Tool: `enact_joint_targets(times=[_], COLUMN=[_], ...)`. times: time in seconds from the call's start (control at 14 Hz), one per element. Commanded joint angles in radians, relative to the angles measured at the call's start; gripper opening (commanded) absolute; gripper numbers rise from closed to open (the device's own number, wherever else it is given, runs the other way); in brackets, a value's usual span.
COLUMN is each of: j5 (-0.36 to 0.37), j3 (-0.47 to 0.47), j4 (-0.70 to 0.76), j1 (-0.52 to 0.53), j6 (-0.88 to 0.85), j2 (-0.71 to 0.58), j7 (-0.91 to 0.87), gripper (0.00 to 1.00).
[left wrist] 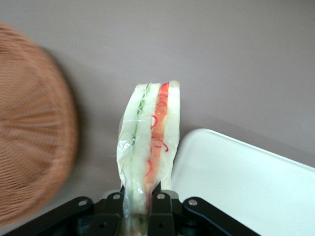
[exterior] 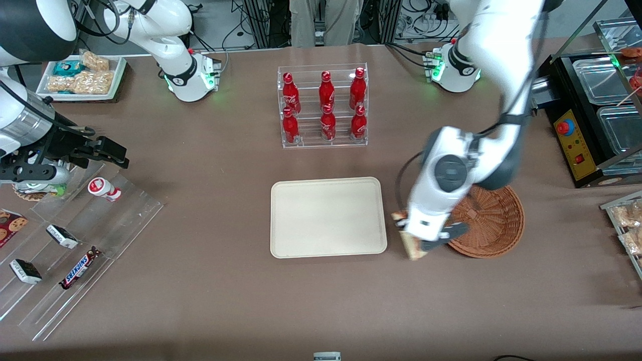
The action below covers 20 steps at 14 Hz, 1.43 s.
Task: Place sandwich from basket to tray
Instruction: 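Lift the sandwich and carry it with the left gripper over the cream tray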
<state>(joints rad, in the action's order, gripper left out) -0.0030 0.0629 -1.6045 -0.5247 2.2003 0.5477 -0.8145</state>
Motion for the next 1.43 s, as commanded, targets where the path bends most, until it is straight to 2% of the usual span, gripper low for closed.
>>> enact_joint_targets(times=[0.0, 0.43, 0.71, 0.79, 0.86, 0.93, 1.14, 1.36], j5=[-0.012, -0.012, -0.012, -0.012, -0.012, -0.011, -0.014, 0.006], j3=[0.011, 0.011, 0.011, 0.011, 0.011, 0.014, 0.014, 0.021], j4=[0.063, 0.086, 0.138, 0.135, 0.132, 0.132, 0.126, 0.133], j1=[-0.096, -0.237, -0.288, -0.293, -0.293, -0.284, -0.265, -0.230], j6=[0.065, 0.229, 0.234, 0.234, 0.234, 0.234, 0.205, 0.024], j2=[0.073, 0.175, 0.230, 0.232, 0.228, 0.222, 0.152, 0.033], j7=[0.028, 0.018, -0.063, -0.068, -0.087, -0.080, -0.086, -0.062], gripper=[0.06, 0.07, 0.11, 0.17, 0.45, 0.99, 1.00, 1.00])
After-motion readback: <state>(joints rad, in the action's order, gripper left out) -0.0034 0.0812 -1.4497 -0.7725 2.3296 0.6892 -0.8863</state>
